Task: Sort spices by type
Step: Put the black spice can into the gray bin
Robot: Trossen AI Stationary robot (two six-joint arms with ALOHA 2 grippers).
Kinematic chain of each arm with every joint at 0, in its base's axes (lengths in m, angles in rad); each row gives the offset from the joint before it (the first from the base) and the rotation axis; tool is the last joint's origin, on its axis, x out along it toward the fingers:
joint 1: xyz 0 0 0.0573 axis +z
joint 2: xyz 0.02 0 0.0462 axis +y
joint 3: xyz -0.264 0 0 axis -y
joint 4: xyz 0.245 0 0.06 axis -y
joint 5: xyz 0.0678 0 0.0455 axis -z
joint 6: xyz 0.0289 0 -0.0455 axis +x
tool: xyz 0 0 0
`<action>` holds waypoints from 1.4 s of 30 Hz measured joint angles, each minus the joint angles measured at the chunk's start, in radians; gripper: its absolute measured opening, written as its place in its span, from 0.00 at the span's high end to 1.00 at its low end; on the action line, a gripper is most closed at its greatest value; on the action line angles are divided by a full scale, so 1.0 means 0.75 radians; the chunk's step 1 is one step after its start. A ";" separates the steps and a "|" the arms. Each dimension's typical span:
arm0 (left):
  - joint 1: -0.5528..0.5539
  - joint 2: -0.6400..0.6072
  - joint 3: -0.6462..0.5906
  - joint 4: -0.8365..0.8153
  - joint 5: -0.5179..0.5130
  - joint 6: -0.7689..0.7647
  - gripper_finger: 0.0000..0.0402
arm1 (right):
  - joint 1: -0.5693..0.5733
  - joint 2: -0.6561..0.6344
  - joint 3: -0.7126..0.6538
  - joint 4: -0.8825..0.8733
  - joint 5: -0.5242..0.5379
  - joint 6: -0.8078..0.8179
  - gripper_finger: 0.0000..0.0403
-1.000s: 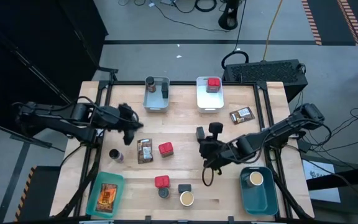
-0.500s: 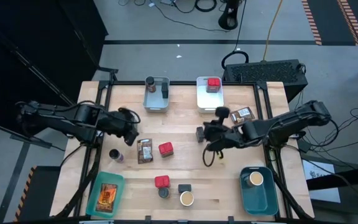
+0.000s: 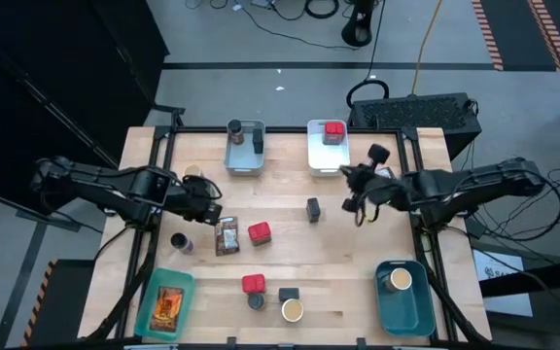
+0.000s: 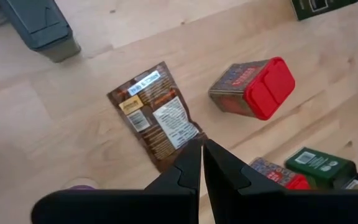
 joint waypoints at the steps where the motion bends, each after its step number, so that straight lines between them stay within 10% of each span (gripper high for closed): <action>1: 0.000 0.000 0.000 -0.001 -0.006 0.000 0.95 | -0.010 -0.029 -0.006 0.041 -0.019 0.002 1.00; 8: 0.023 -0.016 0.000 -0.002 -0.072 0.090 0.95 | -0.028 -0.116 -0.056 0.277 -0.346 -0.124 1.00; 27: 0.458 -0.022 0.000 -0.261 -0.109 0.797 0.95 | -0.024 -0.118 -0.056 0.173 -0.345 -0.136 1.00; 35: 0.405 -0.023 0.001 -0.289 0.420 0.836 0.95 | -0.024 -0.121 -0.056 0.171 -0.345 -0.115 1.00; 42: 0.186 -0.023 0.001 -0.045 0.425 0.845 0.95 | -0.024 -0.121 -0.056 0.171 -0.345 -0.059 1.00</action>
